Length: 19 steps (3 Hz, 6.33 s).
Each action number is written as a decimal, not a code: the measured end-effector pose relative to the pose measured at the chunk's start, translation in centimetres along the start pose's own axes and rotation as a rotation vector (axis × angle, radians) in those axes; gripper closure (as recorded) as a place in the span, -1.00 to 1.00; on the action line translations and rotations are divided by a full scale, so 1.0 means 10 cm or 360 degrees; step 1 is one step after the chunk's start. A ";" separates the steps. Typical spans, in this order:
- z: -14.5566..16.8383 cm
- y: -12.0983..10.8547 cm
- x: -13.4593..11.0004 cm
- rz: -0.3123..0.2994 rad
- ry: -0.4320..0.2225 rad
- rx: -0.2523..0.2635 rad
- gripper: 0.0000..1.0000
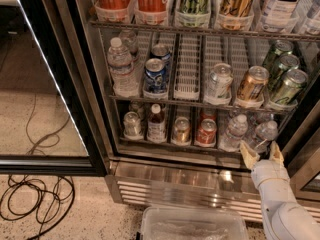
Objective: Pick water bottle from bottom shelf of fridge
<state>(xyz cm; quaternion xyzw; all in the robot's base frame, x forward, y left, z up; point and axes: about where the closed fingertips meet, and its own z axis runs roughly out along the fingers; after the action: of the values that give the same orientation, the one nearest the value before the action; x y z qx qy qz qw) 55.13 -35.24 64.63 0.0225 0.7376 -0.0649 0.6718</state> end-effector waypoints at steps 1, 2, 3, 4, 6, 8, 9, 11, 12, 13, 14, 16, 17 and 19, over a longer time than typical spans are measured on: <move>0.02 -0.04 0.01 0.0001 -0.0009 0.0025 -0.40; 0.01 -0.14 -0.01 -0.0010 -0.0029 0.0069 -0.38; 0.20 -0.26 0.05 -0.0020 -0.0047 0.0103 -0.40; 0.29 -0.29 0.06 -0.0011 -0.0060 0.0110 -0.40; 0.48 -0.31 0.06 0.0007 -0.0096 0.0115 -0.38; 0.69 -0.29 0.06 -0.0011 -0.0107 0.0109 -0.38; 0.73 -0.32 0.07 -0.0012 -0.0107 0.0122 -0.38; 0.73 -0.32 0.07 -0.0012 -0.0107 0.0122 0.46; 0.70 -0.27 0.02 0.0007 -0.0170 0.0127 0.92; 0.66 -0.26 -0.09 0.0102 -0.0322 0.0161 1.00; 0.52 -0.16 -0.28 0.0099 -0.0481 0.0149 1.00; 0.22 0.03 -0.48 0.0075 -0.0578 0.0083 1.00; 0.05 0.09 -0.54 0.0044 -0.0543 0.0056 1.00; -0.19 0.05 -0.79 -0.0135 -0.0471 0.0024 1.00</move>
Offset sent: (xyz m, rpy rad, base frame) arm -0.0048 -0.0271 0.0047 -0.0268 -0.0346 -0.0784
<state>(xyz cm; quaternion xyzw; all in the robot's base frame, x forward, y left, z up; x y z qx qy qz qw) 54.12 -34.08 72.64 -0.0134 0.6302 -0.1013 0.7697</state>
